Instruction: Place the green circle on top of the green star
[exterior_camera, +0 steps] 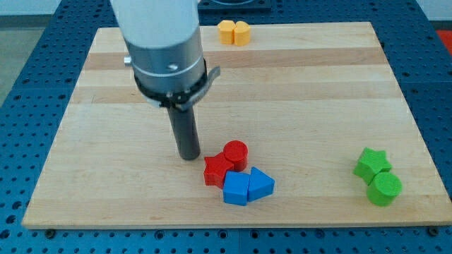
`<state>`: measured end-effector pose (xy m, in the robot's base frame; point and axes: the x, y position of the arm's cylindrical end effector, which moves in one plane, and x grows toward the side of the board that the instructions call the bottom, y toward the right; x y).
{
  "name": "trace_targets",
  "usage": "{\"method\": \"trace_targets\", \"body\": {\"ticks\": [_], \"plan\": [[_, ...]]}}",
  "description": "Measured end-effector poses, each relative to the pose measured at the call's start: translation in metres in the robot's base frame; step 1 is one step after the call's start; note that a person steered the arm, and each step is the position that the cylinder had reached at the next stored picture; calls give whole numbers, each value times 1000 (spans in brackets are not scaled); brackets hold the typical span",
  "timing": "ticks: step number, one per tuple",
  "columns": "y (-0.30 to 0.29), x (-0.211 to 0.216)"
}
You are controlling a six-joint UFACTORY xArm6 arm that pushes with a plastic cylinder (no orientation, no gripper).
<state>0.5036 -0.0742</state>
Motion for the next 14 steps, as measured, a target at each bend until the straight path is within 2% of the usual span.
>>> {"method": "trace_targets", "body": {"ticks": [1,4,8,12,14], "plan": [[19,-30],[118,-34],[148,17],[163,85],[203,115]]}}
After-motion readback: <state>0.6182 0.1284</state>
